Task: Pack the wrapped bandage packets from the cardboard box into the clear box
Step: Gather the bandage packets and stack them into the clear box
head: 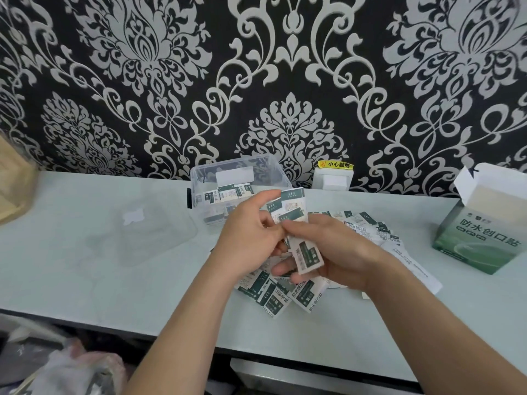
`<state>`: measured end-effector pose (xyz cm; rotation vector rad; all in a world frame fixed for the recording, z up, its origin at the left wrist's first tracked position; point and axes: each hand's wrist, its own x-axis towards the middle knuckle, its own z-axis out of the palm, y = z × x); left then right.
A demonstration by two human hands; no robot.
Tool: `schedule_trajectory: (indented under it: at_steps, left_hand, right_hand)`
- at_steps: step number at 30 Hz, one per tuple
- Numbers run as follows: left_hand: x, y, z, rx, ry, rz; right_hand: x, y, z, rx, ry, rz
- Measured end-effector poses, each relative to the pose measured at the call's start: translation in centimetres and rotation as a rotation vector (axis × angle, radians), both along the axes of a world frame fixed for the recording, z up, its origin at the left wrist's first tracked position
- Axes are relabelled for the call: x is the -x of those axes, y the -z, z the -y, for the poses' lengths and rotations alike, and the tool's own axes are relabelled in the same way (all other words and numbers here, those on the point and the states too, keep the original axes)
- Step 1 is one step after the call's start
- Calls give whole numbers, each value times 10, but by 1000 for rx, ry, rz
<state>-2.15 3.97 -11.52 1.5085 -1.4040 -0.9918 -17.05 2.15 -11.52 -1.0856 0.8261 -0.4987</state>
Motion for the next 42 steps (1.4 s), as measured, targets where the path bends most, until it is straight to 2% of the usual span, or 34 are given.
schedule_trajectory:
  at_steps: [3, 6, 10, 12, 24, 29, 32, 39, 42]
  left_hand:
    - [-4, 1, -1, 65, -58, 61]
    - [-16, 5, 1, 168, -106, 307]
    - [-17, 11, -2, -26, 149, 723]
    - [-15, 15, 0, -55, 212, 837]
    - [-21, 27, 12, 76, -48, 1079]
    - [-25, 29, 15, 114, -65, 1018]
    - [-28, 28, 14, 71, -30, 978]
    - [-20, 28, 17, 79, -29, 1120]
    - [-20, 29, 17, 96, -63, 1114]
  right_hand:
    - [5, -2, 4, -2, 13, 2]
    - [11, -2, 11, 39, 108, -39]
    - [21, -3, 17, 167, 226, -220]
    - [21, -3, 16, 212, 248, -286]
    - [14, 5, 14, 273, 267, -343]
    - [9, 5, 12, 205, 266, -316]
    - [7, 7, 12, 143, 272, -296]
    - [3, 11, 11, 137, 277, -313]
    - [2, 13, 11, 40, 307, -218]
